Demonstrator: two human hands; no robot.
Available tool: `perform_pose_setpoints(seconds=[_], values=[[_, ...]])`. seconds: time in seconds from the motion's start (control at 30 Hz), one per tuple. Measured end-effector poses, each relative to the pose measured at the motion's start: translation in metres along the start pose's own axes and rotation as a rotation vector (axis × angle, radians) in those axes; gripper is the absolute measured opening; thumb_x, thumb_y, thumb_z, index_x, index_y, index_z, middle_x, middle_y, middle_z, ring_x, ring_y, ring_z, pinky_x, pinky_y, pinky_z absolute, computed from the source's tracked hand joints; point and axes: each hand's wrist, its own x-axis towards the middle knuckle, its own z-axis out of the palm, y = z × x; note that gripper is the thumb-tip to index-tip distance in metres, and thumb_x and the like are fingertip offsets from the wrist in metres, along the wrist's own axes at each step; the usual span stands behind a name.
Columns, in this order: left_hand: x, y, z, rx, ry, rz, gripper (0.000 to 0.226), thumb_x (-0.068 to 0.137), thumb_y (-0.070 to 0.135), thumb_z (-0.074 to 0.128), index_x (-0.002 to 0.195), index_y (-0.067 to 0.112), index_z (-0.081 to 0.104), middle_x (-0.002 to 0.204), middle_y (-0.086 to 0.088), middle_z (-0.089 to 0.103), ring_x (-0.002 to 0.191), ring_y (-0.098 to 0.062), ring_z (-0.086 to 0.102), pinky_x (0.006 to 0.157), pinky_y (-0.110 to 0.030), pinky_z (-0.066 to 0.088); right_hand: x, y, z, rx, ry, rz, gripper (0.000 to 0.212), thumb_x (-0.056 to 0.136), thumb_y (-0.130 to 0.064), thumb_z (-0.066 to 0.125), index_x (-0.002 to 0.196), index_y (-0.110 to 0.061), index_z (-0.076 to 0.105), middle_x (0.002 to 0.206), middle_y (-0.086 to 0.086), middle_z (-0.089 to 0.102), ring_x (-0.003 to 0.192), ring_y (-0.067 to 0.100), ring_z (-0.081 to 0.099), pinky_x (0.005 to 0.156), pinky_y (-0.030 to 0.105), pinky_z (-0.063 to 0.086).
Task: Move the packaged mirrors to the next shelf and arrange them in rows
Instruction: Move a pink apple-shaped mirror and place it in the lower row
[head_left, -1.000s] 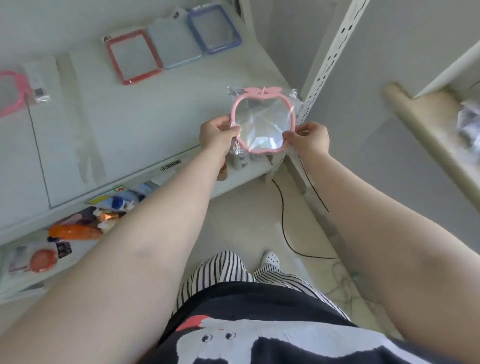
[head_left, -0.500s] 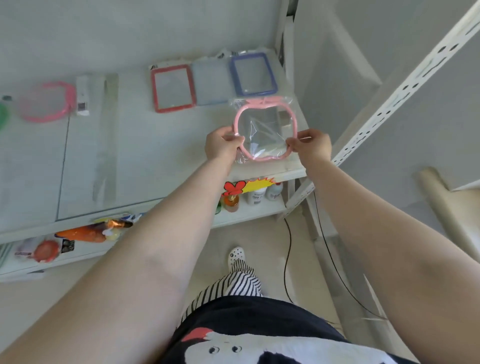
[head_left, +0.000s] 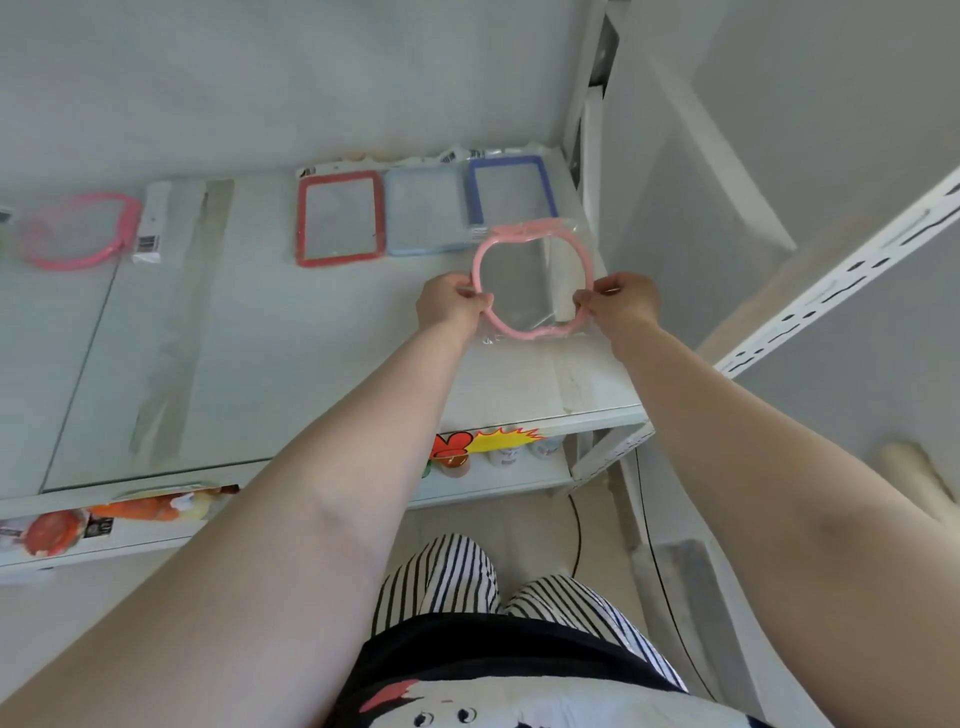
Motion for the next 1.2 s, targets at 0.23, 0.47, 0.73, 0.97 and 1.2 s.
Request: perform_pose_setpoints(seconds=[0.23,0.47,0.73,0.97,1.2], values=[[-0.007,-0.023,0.006,0.209,-0.045,0.003,0.031,0.073,0.009,0.077,0.103,0.006,0.07,0.106,-0.011,0.072,0.098,-0.026,0.068,0.089,-0.032,0.051,0.009,0.034,0.001,-0.145,-0.09,0.039,0.022,0.076,-0.016,0.079,0.093,-0.006,0.068,0.089,0.007,0.067,0.08,0.024,0.064,0.082,0.032,0.054],[0.003,-0.012,0.005,0.057,-0.083,0.017,0.08,0.073,0.003,0.075,0.142,0.013,0.036,0.111,-0.009,0.056,0.091,-0.021,0.066,0.079,-0.025,0.057,0.023,0.022,-0.003,-0.219,-0.156,0.024,0.037,0.074,-0.02,0.079,0.105,-0.014,0.058,0.098,0.002,0.062,0.088,0.022,0.06,0.085,0.029,0.05],[0.047,0.001,0.018,-0.078,0.078,-0.087,0.051,0.088,0.029,0.061,0.135,0.016,0.044,0.131,-0.008,0.058,0.116,-0.025,0.06,0.103,-0.036,0.046,0.068,-0.002,0.019,-0.012,-0.038,0.026,0.041,0.085,-0.044,0.057,0.091,-0.004,0.066,0.081,0.009,0.065,0.073,0.027,0.062,0.072,0.032,0.048],[0.06,-0.006,0.032,-0.12,0.061,0.131,0.031,0.08,-0.001,0.06,0.097,0.024,0.064,0.102,-0.007,0.063,0.089,-0.022,0.063,0.09,-0.031,0.053,0.087,-0.001,0.032,0.004,-0.015,-0.044,0.026,0.084,-0.037,0.065,0.071,-0.015,0.068,0.067,0.003,0.065,0.067,0.024,0.061,0.074,0.034,0.052],[0.068,-0.018,0.039,-0.045,0.163,0.19,0.025,0.079,0.002,0.065,0.099,0.016,0.07,0.106,-0.001,0.069,0.075,-0.014,0.058,0.083,-0.023,0.051,0.1,0.008,0.037,0.053,0.013,-0.101,0.011,0.083,-0.014,0.069,0.094,-0.013,0.071,0.084,0.002,0.07,0.076,0.02,0.064,0.079,0.03,0.055]])
